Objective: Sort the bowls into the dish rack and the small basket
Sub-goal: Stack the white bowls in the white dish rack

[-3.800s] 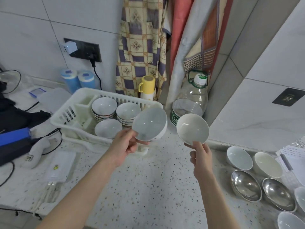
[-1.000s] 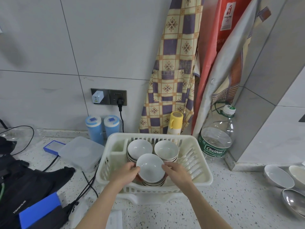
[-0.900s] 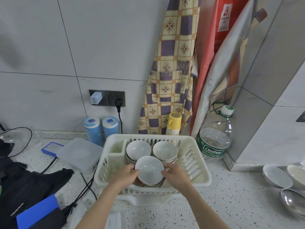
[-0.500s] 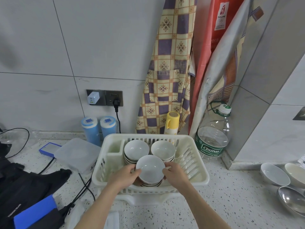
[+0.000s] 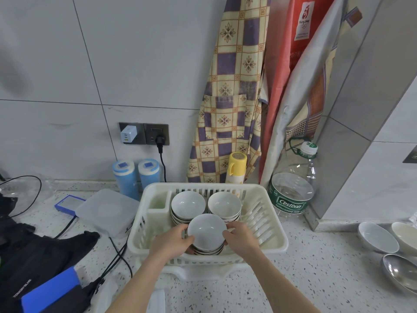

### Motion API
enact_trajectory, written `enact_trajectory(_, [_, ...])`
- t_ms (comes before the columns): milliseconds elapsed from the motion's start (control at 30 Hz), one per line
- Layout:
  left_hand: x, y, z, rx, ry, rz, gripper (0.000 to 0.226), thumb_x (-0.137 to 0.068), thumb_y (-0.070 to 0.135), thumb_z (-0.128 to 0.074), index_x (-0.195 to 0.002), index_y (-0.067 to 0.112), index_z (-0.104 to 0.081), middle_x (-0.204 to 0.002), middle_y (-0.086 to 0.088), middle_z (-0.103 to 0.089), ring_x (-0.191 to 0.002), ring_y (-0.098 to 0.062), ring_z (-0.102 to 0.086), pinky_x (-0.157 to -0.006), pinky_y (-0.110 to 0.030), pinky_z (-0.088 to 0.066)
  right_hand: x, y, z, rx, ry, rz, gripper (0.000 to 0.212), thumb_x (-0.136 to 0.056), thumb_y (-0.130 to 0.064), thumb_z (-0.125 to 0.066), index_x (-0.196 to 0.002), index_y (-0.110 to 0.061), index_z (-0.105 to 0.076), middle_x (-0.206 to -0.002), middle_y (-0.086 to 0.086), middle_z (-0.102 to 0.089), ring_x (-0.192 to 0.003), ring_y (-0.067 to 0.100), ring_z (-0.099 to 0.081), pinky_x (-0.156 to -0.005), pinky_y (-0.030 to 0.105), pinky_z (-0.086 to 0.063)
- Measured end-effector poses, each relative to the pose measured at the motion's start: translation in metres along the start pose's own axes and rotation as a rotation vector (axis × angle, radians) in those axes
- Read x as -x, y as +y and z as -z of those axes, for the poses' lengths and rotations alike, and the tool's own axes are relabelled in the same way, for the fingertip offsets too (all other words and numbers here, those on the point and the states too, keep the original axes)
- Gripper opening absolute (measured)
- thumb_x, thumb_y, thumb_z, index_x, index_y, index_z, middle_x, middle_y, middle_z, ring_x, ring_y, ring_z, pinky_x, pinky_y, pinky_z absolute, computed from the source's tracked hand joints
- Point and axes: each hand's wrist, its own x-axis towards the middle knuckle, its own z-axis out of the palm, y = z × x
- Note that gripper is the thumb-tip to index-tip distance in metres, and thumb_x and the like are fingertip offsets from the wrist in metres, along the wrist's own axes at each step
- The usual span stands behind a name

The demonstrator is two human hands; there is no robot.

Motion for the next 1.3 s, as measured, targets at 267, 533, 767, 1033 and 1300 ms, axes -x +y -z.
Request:
enact_trajectory(267, [-0.002, 0.000, -0.003, -0.080, 0.030, -0.012, 0.044, -0.083, 0.057, -0.050, -0.127, 0.049, -0.051, -0.093, 0.025, -0.057, -0.088, -0.008, -0.063, -0.081, -0.030, -0.052, 0.001, -0.002, -0.001, 0.062, 0.008, -0.015, 0.039, -0.080, -0.032, -0.050, -0.119, -0.032, -0.059, -0.081, -0.012, -0.072, -0.080, 0.010, -0.062, -0.068, 0.026, -0.043])
enact_trajectory(533, [0.002, 0.002, 0.000, -0.076, 0.042, -0.021, 0.043, -0.082, 0.055, -0.049, -0.124, 0.050, -0.052, -0.086, 0.024, -0.060, -0.073, -0.004, -0.062, -0.067, -0.026, -0.050, 0.003, -0.003, -0.003, 0.140, 0.032, 0.013, 0.045, -0.083, -0.029, -0.047, -0.122, -0.043, -0.063, -0.091, -0.011, -0.073, -0.084, 0.011, -0.065, -0.062, 0.022, -0.042])
enact_trajectory(767, [0.003, 0.001, -0.002, -0.073, 0.045, -0.015, 0.042, -0.083, 0.054, -0.049, -0.125, 0.048, -0.053, -0.093, 0.022, -0.060, -0.087, -0.007, -0.064, -0.074, -0.027, -0.052, 0.002, 0.002, 0.002, 0.114, 0.016, 0.083, 0.027, -0.088, -0.037, -0.050, -0.100, -0.054, -0.067, -0.071, -0.013, -0.073, -0.059, -0.002, -0.058, -0.050, 0.020, -0.039])
enact_trajectory(1033, [-0.002, 0.001, -0.001, -0.112, 0.000, 0.056, 0.029, -0.089, 0.043, -0.041, -0.079, 0.023, -0.059, -0.074, 0.008, -0.068, -0.071, -0.013, -0.064, -0.061, -0.026, -0.044, -0.014, 0.005, 0.001, 0.120, -0.011, -0.131, 0.057, -0.092, -0.060, -0.033, -0.091, -0.015, -0.068, -0.079, -0.001, -0.076, -0.053, 0.011, -0.059, -0.063, 0.029, -0.049])
enact_trajectory(1300, [-0.005, 0.001, -0.003, -0.166, 0.010, 0.069, 0.030, -0.091, 0.038, -0.040, -0.068, 0.021, -0.050, -0.061, 0.007, -0.057, -0.063, -0.016, -0.057, -0.059, -0.027, -0.038, -0.025, 0.001, 0.004, -0.090, -0.242, -0.249, 0.037, -0.097, -0.036, -0.041, -0.102, -0.007, -0.063, -0.088, 0.010, -0.072, -0.039, 0.010, -0.047, -0.040, 0.011, -0.035])
